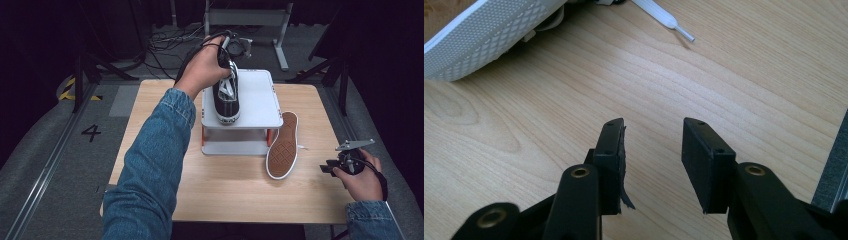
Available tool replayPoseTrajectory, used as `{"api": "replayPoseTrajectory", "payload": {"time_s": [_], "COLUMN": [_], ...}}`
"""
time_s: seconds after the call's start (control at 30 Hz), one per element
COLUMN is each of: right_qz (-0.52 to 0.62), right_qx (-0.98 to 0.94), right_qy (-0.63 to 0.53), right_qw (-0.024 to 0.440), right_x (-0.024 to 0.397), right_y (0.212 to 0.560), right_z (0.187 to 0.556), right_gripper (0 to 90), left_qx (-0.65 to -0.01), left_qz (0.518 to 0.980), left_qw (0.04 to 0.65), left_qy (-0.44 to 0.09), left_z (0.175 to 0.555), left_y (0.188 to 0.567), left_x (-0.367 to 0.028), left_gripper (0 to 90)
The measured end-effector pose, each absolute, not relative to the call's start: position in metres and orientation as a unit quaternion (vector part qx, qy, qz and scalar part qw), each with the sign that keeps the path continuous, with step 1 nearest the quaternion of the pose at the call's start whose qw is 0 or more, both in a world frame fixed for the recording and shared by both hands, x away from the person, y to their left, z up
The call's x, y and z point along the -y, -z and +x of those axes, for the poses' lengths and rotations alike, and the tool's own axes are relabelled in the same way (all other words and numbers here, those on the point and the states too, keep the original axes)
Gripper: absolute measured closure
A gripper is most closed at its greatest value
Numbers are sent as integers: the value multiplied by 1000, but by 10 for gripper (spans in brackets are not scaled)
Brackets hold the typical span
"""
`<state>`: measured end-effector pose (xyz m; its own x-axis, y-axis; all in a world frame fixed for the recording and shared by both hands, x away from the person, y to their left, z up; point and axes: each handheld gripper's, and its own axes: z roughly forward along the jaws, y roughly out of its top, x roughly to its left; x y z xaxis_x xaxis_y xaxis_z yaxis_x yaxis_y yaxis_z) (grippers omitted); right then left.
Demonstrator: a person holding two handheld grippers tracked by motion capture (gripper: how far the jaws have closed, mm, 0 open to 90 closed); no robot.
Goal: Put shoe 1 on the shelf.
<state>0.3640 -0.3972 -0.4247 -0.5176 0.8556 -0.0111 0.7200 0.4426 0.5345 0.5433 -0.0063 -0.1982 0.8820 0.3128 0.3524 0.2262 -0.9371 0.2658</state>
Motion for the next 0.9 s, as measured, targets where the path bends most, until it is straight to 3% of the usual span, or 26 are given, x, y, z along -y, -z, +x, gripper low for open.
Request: {"api": "replayPoseTrajectory", "payload": {"time_s": [0.47,0.6,0.67,0.9], "right_qz": [470,469,469,468], "right_qx": [-838,-838,-838,-838], "right_qy": [-241,-242,-241,-242], "right_qw": [139,139,139,142], "right_x": [396,397,397,396], "right_y": [425,425,425,423], "right_z": [365,366,366,366], "right_gripper": [625,623,622,616], "left_qx": [-133,-137,-146,-178], "left_qz": [965,962,960,950], "left_qw": [91,103,111,164], "left_qy": [-206,-214,-214,-198], "left_z": [553,551,549,532], "left_y": [212,212,208,192], "left_x": [19,21,18,-5], "left_gripper": [796,670,532,386]}}
